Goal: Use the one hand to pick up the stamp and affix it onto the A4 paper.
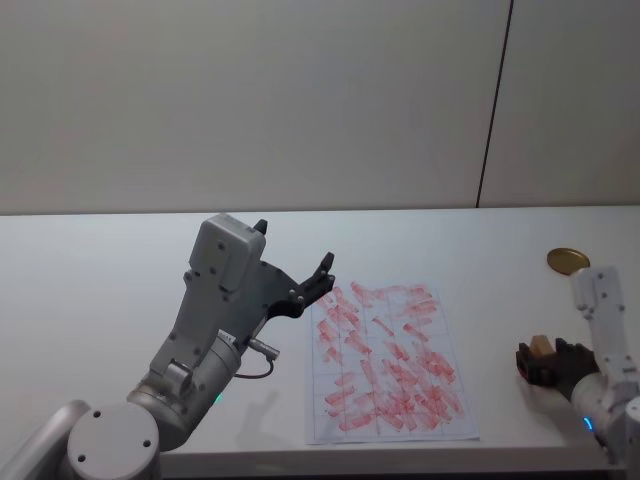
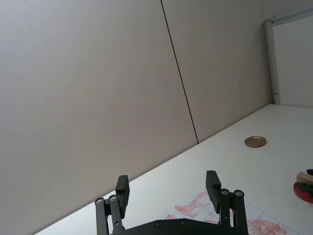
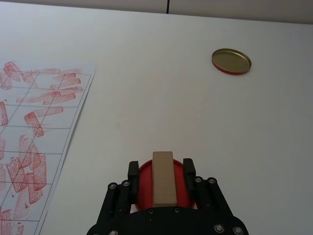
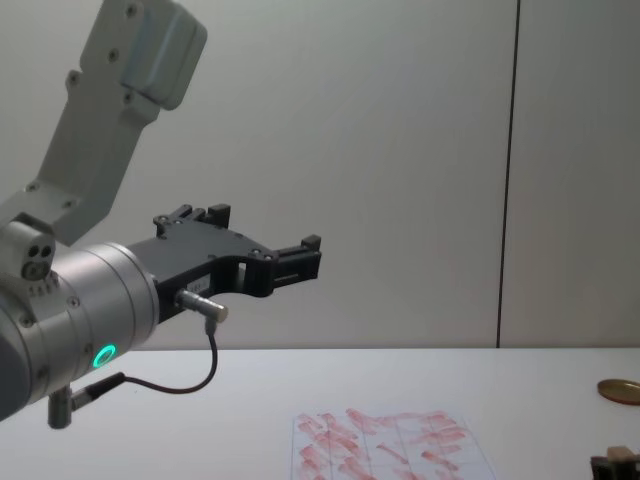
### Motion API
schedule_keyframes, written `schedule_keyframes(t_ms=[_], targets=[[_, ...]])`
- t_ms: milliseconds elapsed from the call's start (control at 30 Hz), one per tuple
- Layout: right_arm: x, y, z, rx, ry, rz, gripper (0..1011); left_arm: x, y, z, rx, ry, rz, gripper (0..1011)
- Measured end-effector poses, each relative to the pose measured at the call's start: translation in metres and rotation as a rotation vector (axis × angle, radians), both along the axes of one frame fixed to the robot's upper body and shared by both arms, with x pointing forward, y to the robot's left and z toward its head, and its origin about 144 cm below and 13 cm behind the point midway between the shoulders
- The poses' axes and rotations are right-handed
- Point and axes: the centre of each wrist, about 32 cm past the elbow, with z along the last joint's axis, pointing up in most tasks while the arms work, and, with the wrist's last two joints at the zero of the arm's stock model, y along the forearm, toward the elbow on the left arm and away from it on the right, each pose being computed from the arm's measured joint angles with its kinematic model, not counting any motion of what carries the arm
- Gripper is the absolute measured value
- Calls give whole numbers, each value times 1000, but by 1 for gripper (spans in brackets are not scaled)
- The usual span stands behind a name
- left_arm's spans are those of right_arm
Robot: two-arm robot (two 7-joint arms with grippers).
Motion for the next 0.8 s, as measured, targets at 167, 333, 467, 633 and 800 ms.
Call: schedule_keyframes(t_ms=[167,333,467,633,800], targets=[[5,3,-2,-14,22,2,423,0,0,0,0,0,0,993],[9,6,-3,-28,39,-5,263,0,0,0,0,0,0,993],[10,7,-4,-36,49,-12,221,0,0,0,0,0,0,993],[11,8,-5,-43,60,-22,220,0,0,0,0,0,0,993],[12,8,-6,-45,71,-36,220,0,0,0,0,0,0,993]])
